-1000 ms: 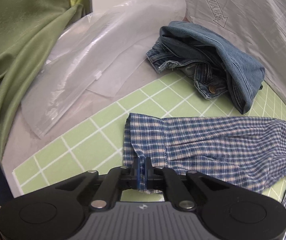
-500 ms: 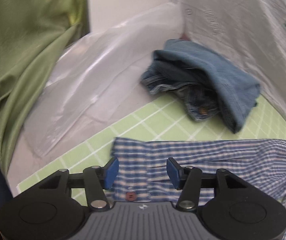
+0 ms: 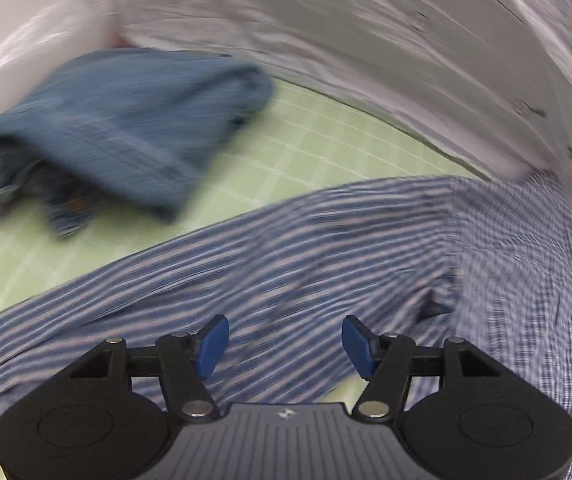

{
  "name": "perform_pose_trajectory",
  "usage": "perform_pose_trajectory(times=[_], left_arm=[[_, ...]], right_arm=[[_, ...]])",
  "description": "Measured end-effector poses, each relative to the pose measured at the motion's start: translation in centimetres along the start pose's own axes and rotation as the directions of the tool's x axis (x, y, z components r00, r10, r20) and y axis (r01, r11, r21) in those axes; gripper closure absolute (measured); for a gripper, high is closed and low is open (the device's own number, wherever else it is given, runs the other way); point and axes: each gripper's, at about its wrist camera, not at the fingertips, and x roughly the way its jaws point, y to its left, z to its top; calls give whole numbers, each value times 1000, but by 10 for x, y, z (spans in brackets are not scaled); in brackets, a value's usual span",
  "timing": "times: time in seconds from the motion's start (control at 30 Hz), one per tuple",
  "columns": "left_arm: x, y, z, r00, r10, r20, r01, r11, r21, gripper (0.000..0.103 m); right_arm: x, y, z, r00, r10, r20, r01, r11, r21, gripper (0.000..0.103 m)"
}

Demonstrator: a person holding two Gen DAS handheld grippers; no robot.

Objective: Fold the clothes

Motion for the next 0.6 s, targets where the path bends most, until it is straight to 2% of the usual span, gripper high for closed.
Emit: perform_pose_trajectory(times=[0.23,0.27,0.37,0.6], left_arm=[[74,-61,50,998,-49,-43,53,993,104,37],[82,-68,55,999,-44,-31,47,992,114,30],[99,-86,67,1000,-18,1,18,988,157,26],[137,-122,90,996,48,74,-65,967,245,4]], right_arm=[[83,25,54,999,-33,6,34,999,-13,0],[96,27,60,999,-42,1,42,999,-6,0],[125,31,70,998,-58,8,58,998,-7,0],[166,31,101,994,-77,75,76,997,12,0]])
